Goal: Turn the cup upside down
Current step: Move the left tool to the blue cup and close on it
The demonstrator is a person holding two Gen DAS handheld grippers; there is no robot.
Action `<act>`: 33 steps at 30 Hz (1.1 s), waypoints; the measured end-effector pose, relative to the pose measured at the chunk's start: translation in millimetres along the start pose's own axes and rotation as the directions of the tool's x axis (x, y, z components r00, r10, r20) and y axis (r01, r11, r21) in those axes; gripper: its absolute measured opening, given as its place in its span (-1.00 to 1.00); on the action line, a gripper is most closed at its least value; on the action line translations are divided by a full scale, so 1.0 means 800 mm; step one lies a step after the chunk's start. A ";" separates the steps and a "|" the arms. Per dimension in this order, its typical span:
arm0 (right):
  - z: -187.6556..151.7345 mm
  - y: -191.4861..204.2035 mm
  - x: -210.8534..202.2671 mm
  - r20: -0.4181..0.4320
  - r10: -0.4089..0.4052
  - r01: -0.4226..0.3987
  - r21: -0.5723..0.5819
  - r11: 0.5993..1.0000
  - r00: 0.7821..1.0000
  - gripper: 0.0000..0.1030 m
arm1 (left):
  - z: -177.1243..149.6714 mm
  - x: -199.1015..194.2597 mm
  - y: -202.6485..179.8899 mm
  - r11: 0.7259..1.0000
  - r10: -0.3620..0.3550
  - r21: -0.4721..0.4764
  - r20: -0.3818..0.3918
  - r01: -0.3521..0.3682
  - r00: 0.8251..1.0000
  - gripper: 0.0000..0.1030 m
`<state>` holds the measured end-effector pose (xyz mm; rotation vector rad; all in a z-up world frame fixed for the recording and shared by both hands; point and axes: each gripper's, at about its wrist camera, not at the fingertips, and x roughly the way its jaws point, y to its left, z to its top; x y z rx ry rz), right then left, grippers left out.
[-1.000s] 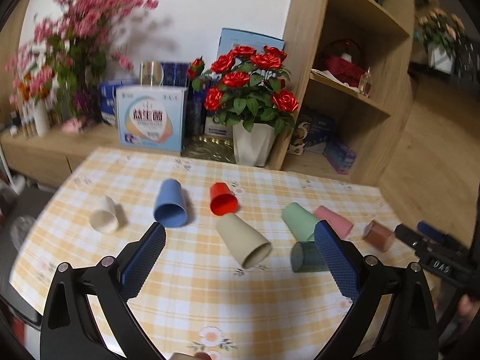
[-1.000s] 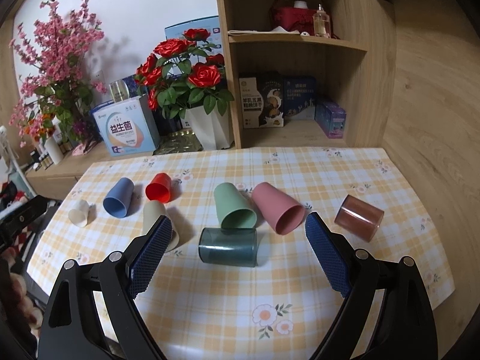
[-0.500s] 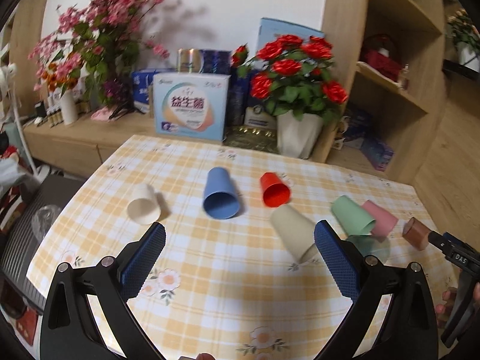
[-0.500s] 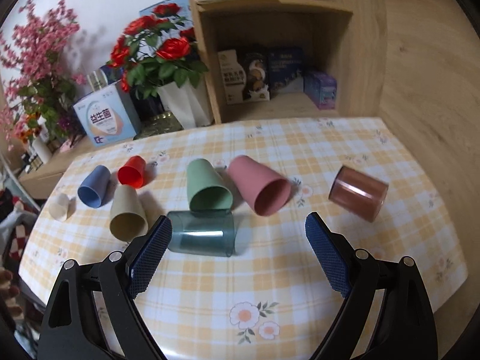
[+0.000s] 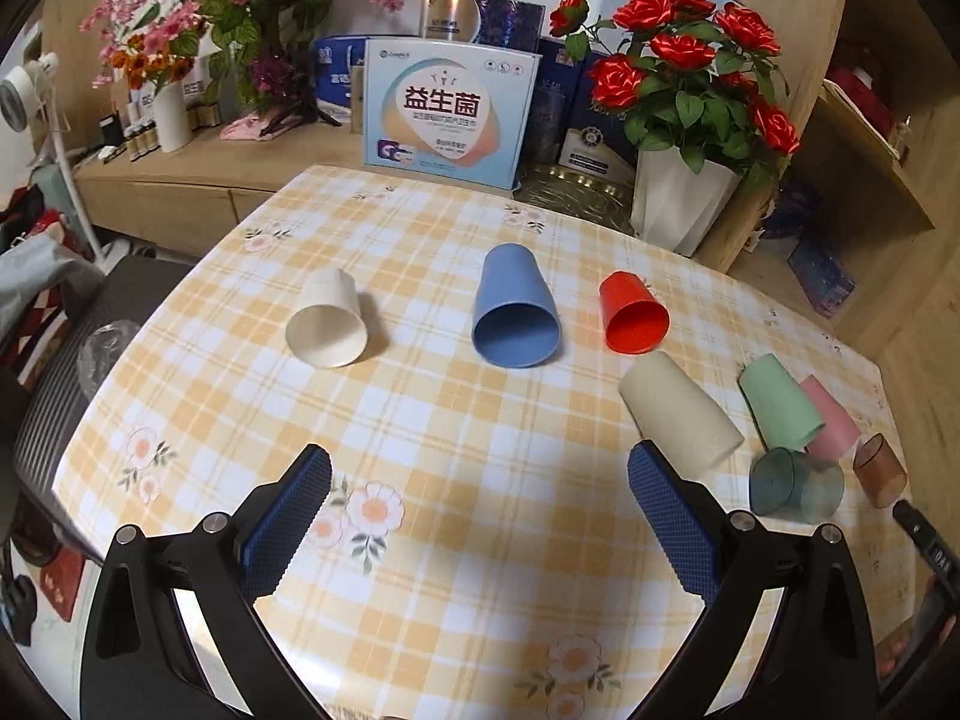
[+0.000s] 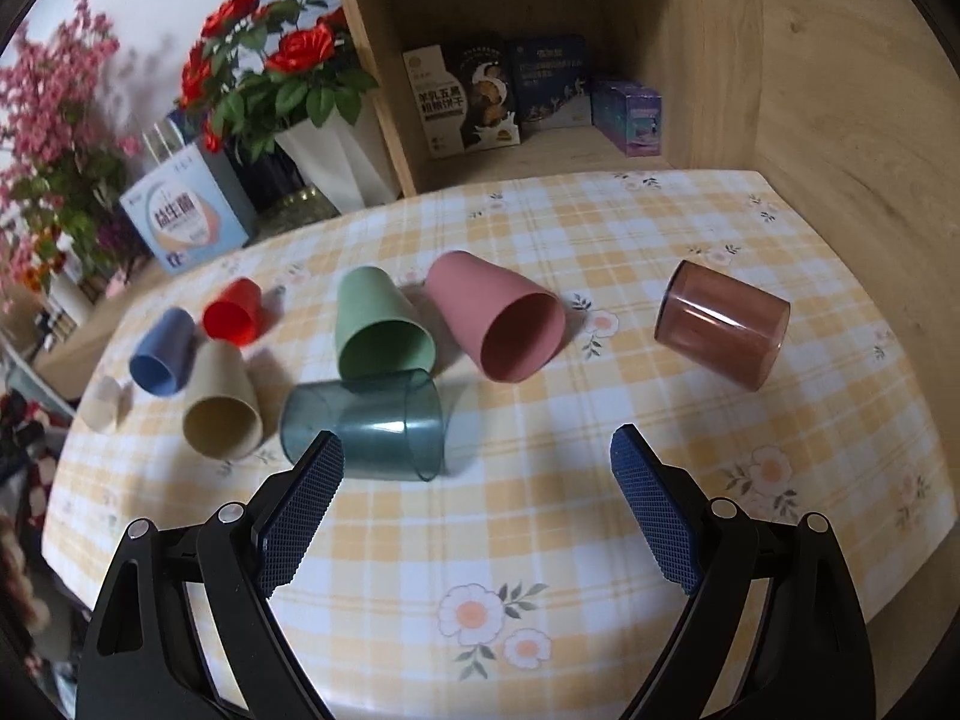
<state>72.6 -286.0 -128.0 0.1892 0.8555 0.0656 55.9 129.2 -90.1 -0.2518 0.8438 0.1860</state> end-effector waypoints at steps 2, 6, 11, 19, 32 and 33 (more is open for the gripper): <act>0.000 -0.003 0.006 -0.011 -0.008 0.008 0.001 1.000 1.000 0.70 | 0.014 0.012 0.003 0.999 -0.033 -0.006 -0.019 0.033 0.999 0.69; 0.001 -0.007 0.017 -0.031 -0.025 0.025 0.004 1.000 0.999 0.70 | 0.049 0.036 -0.001 0.998 -0.069 -0.007 -0.033 0.069 0.997 0.62; 0.001 -0.007 0.031 -0.058 -0.035 0.034 -0.005 0.999 0.998 0.70 | 0.108 0.102 -0.007 0.991 -0.127 -0.045 -0.105 0.123 0.986 0.62; 0.006 -0.008 0.050 -0.084 -0.043 0.043 -0.012 0.999 0.996 0.70 | 0.152 0.227 -0.003 0.977 -0.155 -0.182 -0.275 0.107 0.949 0.62; 0.004 -0.013 0.075 -0.126 -0.038 0.038 -0.002 0.999 0.991 0.70 | 0.140 0.292 -0.009 0.990 -0.064 -0.144 -0.413 0.005 0.909 0.42; 0.004 -0.012 0.075 -0.127 -0.036 0.036 -0.003 0.999 0.991 0.70 | 0.139 0.292 -0.011 0.991 -0.056 -0.133 -0.416 0.001 0.908 0.42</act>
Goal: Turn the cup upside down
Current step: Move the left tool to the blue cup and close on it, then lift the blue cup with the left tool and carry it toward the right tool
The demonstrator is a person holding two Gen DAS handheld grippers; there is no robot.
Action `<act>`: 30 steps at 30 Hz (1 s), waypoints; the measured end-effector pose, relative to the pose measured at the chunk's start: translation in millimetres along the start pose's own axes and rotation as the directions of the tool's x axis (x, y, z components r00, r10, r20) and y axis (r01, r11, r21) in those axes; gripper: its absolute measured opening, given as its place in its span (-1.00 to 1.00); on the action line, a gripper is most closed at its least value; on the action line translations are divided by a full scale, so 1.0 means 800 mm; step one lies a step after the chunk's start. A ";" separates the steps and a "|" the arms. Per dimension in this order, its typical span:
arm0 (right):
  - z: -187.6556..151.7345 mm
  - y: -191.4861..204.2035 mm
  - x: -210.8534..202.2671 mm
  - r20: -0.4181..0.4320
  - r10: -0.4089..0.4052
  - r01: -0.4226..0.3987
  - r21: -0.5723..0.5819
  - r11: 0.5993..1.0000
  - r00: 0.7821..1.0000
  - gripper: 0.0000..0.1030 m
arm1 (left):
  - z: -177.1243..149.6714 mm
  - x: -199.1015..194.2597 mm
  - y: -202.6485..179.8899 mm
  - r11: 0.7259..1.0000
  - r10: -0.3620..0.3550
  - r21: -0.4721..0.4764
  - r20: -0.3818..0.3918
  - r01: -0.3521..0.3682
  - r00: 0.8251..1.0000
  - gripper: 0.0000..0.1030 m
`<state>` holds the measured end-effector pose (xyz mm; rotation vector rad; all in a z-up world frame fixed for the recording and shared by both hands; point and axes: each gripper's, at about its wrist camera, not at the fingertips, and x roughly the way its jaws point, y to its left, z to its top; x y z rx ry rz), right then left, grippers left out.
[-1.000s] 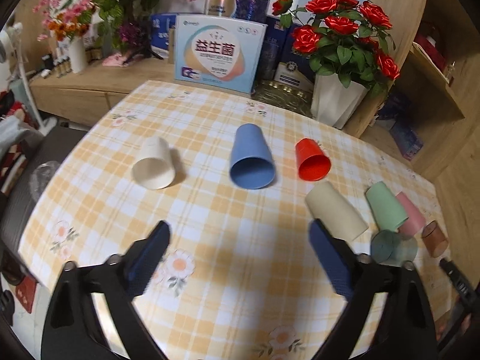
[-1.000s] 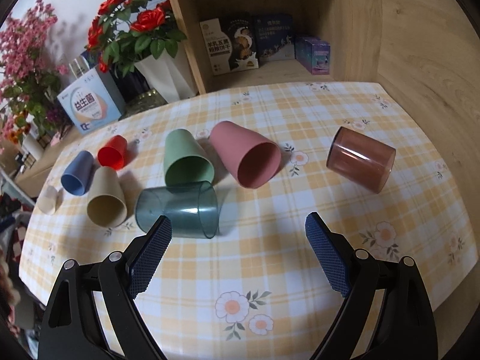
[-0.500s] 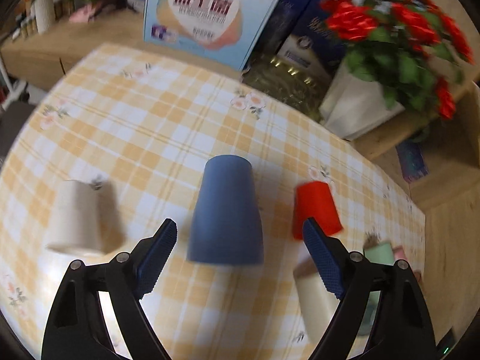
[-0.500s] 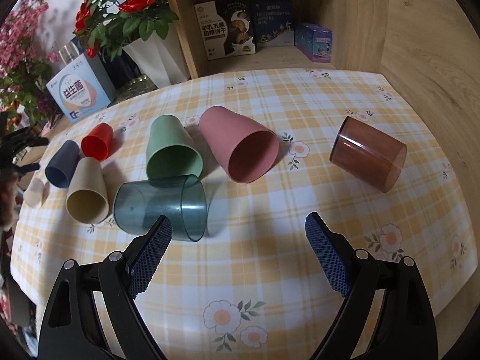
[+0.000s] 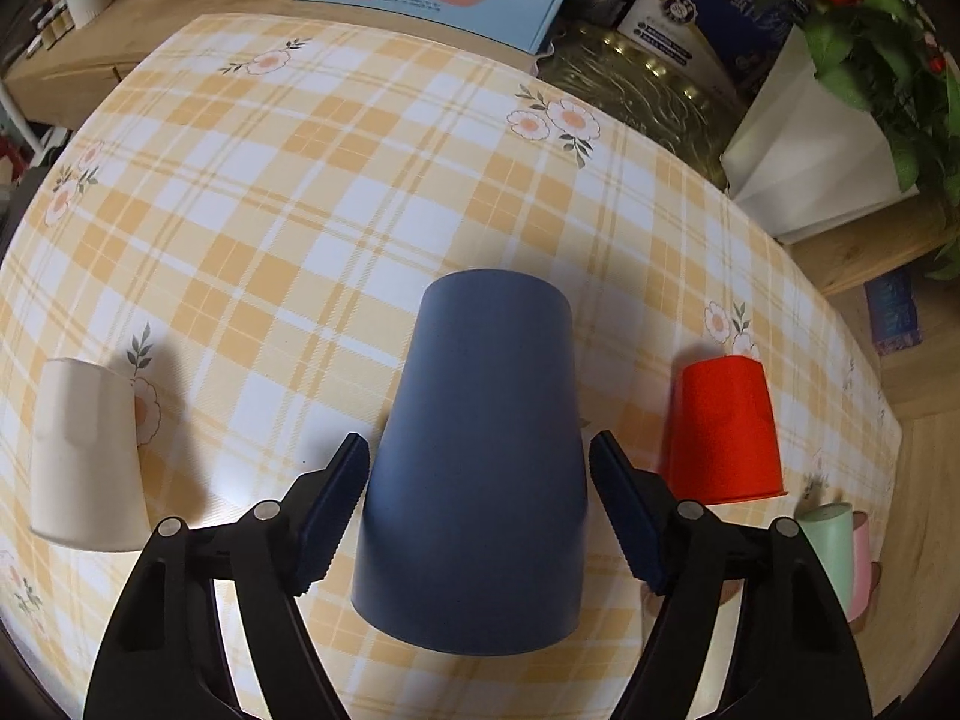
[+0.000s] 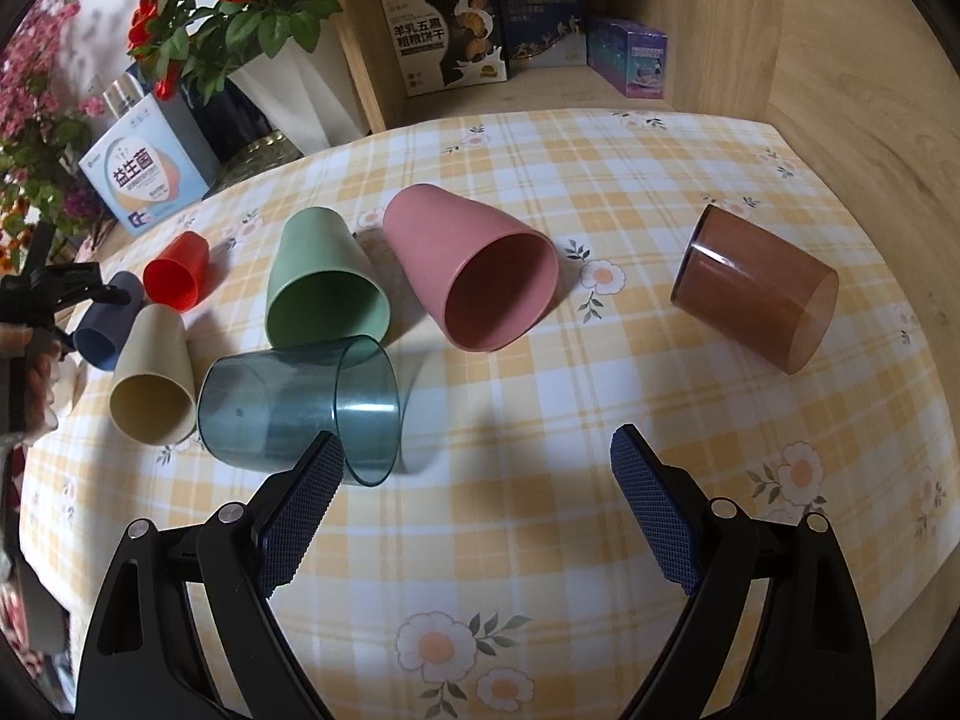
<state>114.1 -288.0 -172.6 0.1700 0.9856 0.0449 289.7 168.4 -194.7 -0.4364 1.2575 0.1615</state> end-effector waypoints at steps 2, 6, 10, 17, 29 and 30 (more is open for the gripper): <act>-0.001 0.001 0.000 -0.002 0.003 -0.003 -0.002 1.000 1.000 0.70 | -0.001 0.002 -0.002 1.000 0.017 0.014 -0.012 -0.016 1.000 0.42; -0.001 -0.002 -0.001 -0.001 0.004 -0.004 0.010 1.000 1.000 0.70 | -0.004 0.007 -0.007 0.998 0.032 0.046 -0.026 -0.030 0.999 0.33; -0.003 -0.002 -0.003 -0.001 0.005 -0.005 0.013 1.000 1.000 0.70 | -0.008 0.004 -0.006 0.997 0.028 0.067 -0.008 -0.027 1.000 0.30; -0.002 -0.003 -0.012 0.018 0.010 -0.011 0.023 1.000 1.000 0.70 | -0.029 -0.029 -0.006 0.994 -0.010 0.109 0.038 0.006 0.999 0.30; -0.011 0.006 -0.038 0.047 0.038 -0.038 0.006 0.999 0.998 0.70 | -0.128 -0.032 0.001 0.989 -0.039 0.136 -0.131 0.056 0.991 0.30; -0.012 0.005 -0.041 0.050 0.037 -0.038 0.008 0.999 0.998 0.70 | -0.131 -0.031 0.001 0.989 -0.038 0.135 -0.133 0.056 0.990 0.30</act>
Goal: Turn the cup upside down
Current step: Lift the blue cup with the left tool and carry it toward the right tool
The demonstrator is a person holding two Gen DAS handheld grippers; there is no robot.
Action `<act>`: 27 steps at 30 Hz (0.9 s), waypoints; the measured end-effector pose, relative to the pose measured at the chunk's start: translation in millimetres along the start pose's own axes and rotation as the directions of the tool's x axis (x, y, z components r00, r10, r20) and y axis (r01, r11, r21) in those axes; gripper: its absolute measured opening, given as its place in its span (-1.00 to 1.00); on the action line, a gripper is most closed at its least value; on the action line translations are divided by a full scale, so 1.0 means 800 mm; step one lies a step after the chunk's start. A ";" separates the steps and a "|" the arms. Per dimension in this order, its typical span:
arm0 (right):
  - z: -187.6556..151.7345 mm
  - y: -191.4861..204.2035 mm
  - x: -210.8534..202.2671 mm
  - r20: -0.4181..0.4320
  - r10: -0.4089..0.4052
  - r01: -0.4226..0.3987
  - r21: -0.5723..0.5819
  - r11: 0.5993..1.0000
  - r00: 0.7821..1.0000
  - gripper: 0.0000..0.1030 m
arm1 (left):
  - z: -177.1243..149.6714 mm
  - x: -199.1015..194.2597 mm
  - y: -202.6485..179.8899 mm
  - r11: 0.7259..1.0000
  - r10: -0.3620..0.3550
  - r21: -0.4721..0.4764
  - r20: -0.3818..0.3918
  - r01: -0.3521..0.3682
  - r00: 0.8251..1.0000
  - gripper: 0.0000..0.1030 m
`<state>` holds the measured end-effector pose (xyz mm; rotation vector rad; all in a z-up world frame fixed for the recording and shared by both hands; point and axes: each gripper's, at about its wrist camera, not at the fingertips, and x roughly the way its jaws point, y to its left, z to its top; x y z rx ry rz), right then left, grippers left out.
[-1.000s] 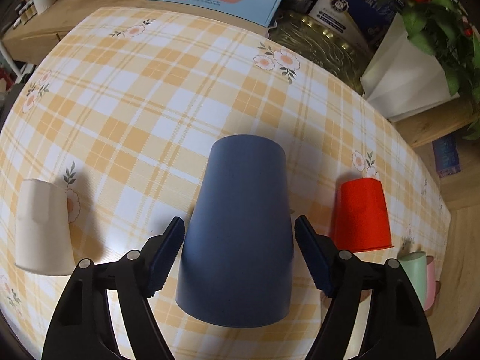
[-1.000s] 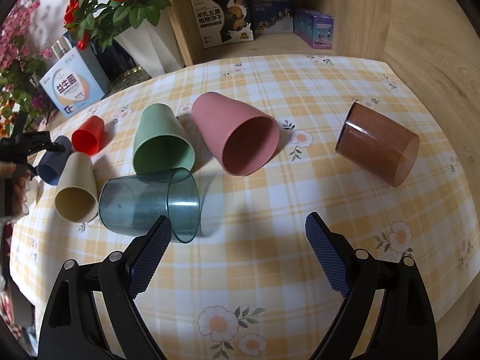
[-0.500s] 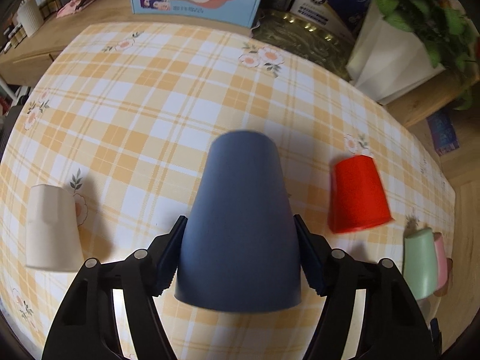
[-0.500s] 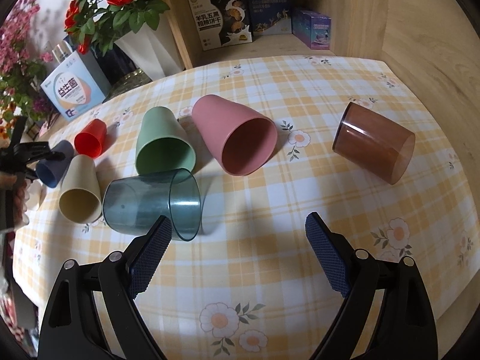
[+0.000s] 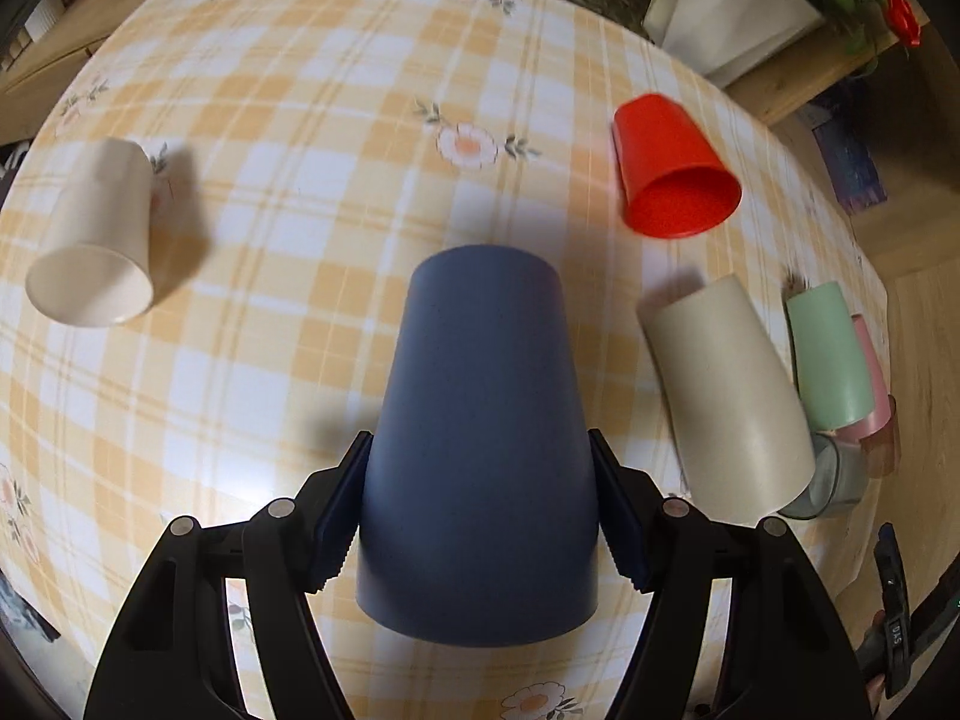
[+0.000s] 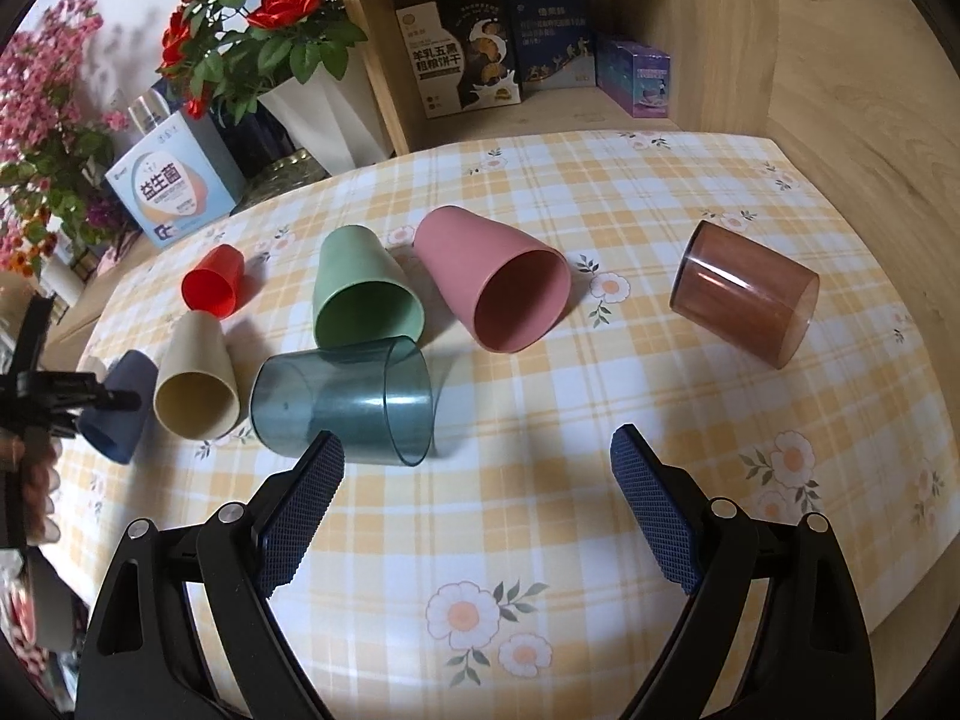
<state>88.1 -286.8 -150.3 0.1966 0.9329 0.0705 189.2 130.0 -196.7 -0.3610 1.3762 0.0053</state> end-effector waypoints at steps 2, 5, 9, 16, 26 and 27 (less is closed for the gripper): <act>-0.001 -0.002 -0.006 0.009 -0.002 0.002 0.004 1.000 1.000 0.70 | 0.000 0.006 -0.001 1.000 -0.006 -0.010 -0.010 0.006 1.000 0.30; -0.002 -0.009 -0.014 0.024 -0.008 0.008 0.017 1.000 1.000 0.70 | 0.002 0.012 -0.001 0.999 -0.019 -0.033 -0.017 0.018 1.000 0.30; -0.005 -0.020 -0.020 0.026 -0.015 0.014 0.041 0.999 1.000 0.70 | 0.007 0.015 -0.002 0.999 -0.019 -0.042 -0.021 0.018 1.000 0.29; -0.008 -0.022 -0.024 0.030 -0.010 0.009 0.042 0.999 1.000 0.70 | 0.011 0.009 -0.007 0.999 -0.017 -0.030 0.030 0.018 0.999 0.27; -0.010 -0.019 -0.031 0.042 0.006 -0.008 0.054 0.999 0.999 0.70 | -0.042 -0.038 -0.018 0.996 -0.082 0.033 0.070 0.080 0.994 0.27; -0.010 -0.018 -0.032 0.043 0.009 -0.011 0.053 0.999 0.999 0.70 | -0.050 -0.042 -0.020 0.995 -0.091 0.040 0.070 0.089 0.993 0.27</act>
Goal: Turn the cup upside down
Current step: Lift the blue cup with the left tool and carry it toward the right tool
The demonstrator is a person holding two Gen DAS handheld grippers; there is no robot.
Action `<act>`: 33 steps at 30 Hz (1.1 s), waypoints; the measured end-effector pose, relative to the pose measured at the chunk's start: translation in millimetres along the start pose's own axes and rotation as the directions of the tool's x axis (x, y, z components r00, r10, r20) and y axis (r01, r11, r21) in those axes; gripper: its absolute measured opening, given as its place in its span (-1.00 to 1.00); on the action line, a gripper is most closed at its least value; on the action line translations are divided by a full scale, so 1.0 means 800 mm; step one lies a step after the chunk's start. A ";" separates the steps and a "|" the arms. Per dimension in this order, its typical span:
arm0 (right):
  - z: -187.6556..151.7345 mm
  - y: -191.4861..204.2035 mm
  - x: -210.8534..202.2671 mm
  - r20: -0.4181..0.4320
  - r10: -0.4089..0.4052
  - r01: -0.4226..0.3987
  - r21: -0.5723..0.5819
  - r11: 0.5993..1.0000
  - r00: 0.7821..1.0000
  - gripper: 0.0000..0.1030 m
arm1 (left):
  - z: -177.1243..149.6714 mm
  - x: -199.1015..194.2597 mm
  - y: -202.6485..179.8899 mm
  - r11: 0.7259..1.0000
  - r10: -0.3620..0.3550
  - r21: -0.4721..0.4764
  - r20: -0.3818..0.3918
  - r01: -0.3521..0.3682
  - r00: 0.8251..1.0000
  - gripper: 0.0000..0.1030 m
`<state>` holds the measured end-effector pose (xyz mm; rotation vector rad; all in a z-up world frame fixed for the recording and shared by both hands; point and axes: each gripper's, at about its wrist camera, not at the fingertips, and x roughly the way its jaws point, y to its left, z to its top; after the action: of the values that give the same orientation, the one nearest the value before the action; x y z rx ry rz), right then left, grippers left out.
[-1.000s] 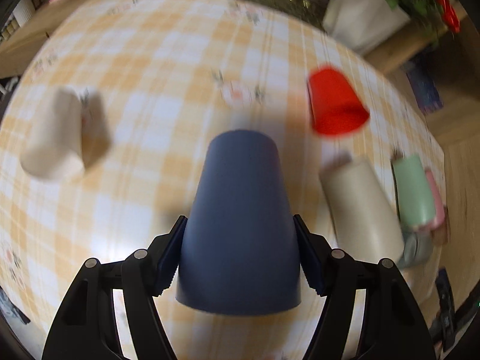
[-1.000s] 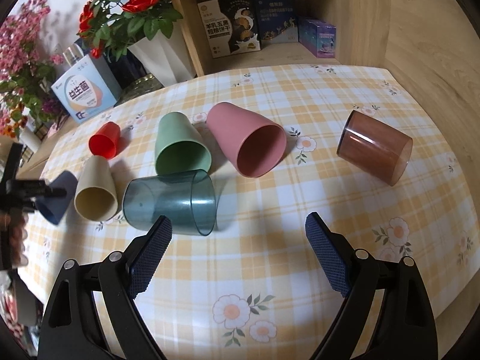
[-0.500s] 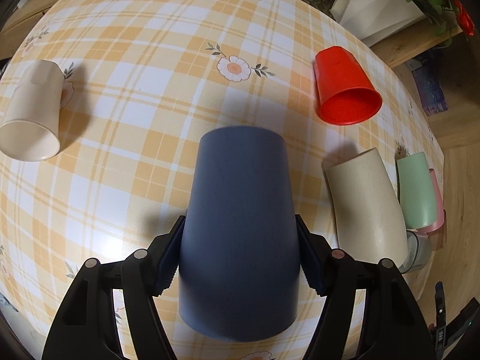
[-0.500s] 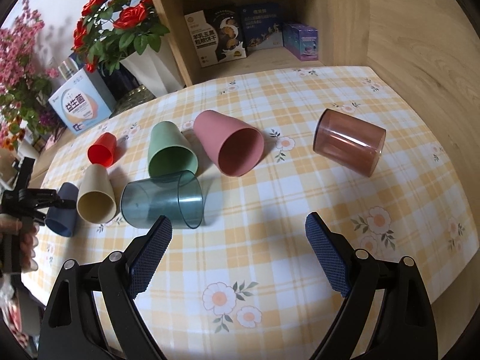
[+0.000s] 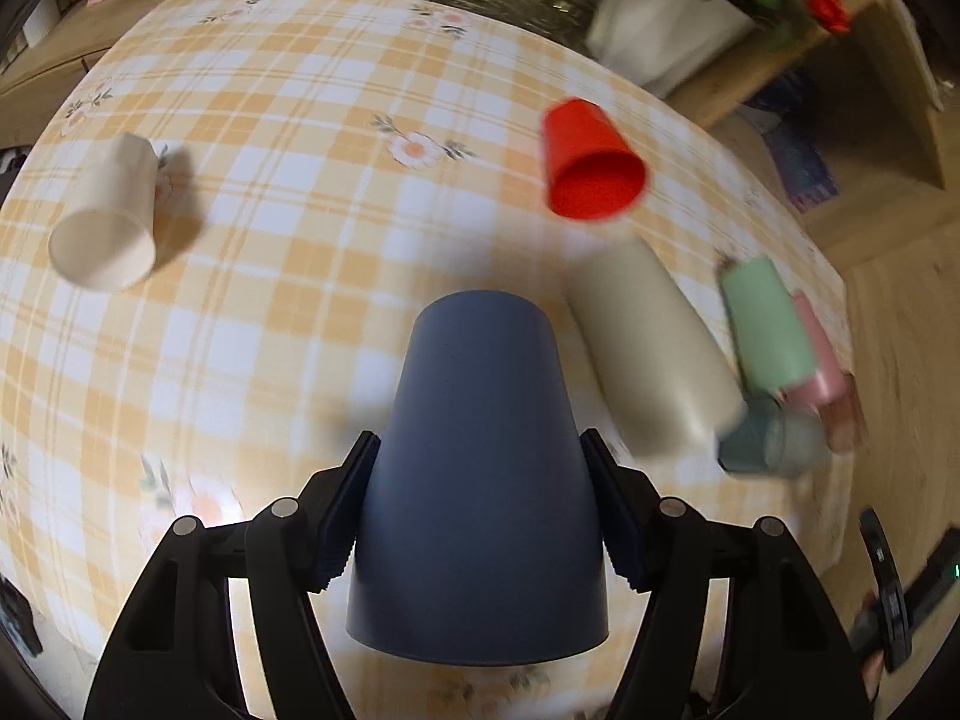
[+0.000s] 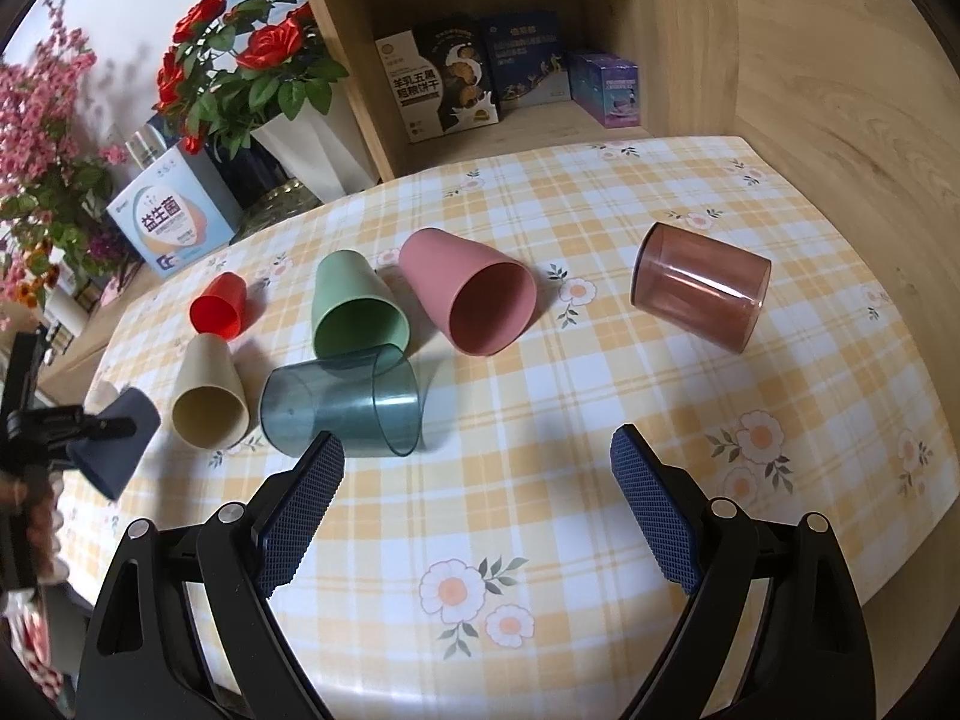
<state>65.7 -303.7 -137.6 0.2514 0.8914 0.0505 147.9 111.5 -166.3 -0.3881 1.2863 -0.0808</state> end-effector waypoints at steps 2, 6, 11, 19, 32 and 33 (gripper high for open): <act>-0.001 0.000 -0.002 0.003 0.003 -0.003 0.001 1.000 1.000 0.70 | -0.021 -0.011 -0.015 0.999 -0.028 0.024 0.000 0.028 1.000 0.27; -0.003 -0.003 -0.005 0.007 0.009 -0.009 0.012 1.000 1.000 0.70 | -0.066 -0.017 -0.047 0.995 -0.076 0.070 -0.014 0.076 0.997 0.27; -0.008 -0.007 -0.006 -0.002 0.013 -0.013 0.008 1.000 1.000 0.70 | -0.106 0.008 -0.095 0.988 -0.122 0.094 -0.038 0.125 0.992 0.27; -0.012 -0.025 -0.013 0.002 -0.005 0.005 0.009 1.000 1.000 0.70 | -0.120 0.054 -0.158 0.986 -0.104 0.126 -0.034 0.108 0.994 0.27; -0.015 -0.036 -0.006 -0.023 -0.022 0.022 0.020 1.000 1.000 0.70 | -0.138 0.084 -0.186 0.976 -0.060 0.205 -0.074 0.074 0.995 0.27; -0.016 -0.035 -0.006 -0.025 -0.021 0.022 0.019 1.000 0.999 0.70 | -0.138 0.085 -0.185 0.976 -0.055 0.206 -0.077 0.070 0.996 0.27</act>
<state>51.2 -328.9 -148.3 0.2599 0.9192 0.0247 86.0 -71.2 -206.0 -0.2471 1.3212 -0.2824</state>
